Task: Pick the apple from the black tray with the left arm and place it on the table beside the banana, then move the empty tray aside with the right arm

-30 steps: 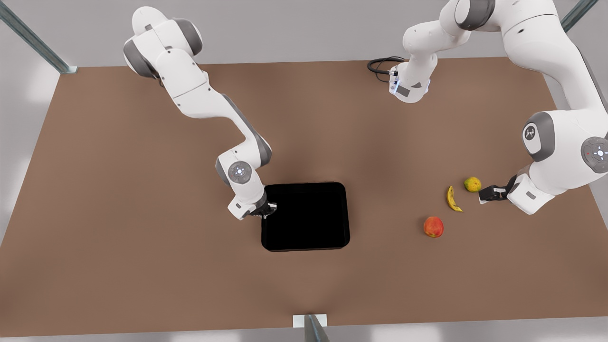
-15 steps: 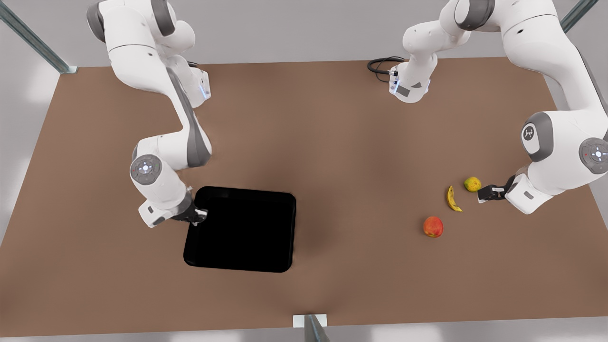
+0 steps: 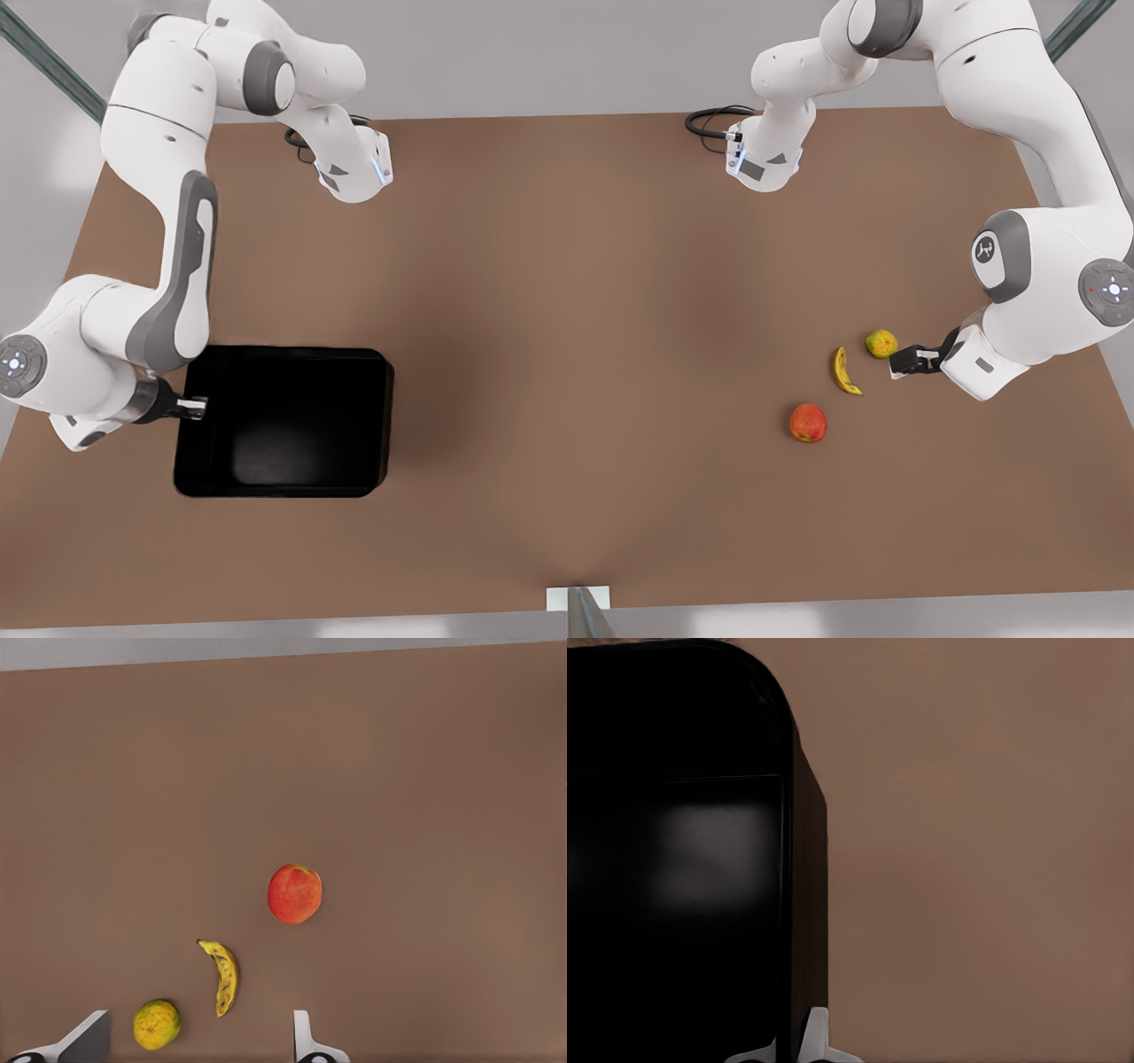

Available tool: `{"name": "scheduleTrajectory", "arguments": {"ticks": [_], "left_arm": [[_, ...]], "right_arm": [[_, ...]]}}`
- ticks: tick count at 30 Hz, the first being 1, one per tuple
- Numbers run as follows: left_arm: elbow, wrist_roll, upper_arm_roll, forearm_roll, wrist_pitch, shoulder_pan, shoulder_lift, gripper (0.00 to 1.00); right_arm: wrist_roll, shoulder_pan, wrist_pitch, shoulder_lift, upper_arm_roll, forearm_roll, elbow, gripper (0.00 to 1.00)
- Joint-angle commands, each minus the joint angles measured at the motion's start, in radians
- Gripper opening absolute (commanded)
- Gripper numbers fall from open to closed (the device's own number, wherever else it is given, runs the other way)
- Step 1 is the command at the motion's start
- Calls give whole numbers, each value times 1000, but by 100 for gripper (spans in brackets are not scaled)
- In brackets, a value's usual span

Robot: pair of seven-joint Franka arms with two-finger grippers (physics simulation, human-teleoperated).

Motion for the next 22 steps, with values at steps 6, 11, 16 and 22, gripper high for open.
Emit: {"name": "scheduleTrajectory", "arguments": {"ticks": [6,11,16,22], "left_arm": [[2,-12,-1,0,-2,0,-3,100],[62,-56,-6,-39,4,-32,20,100],[62,-58,-6,-32,4,-32,25,100],[62,-62,-6,-37,4,-32,25,100]], "right_arm": [[-656,-41,170,165,-6,76,12,14],[-651,-53,251,214,-3,77,11,54],[-479,-29,38,56,17,120,109,100],[-51,-243,-151,-41,547,-248,258,100]]}}
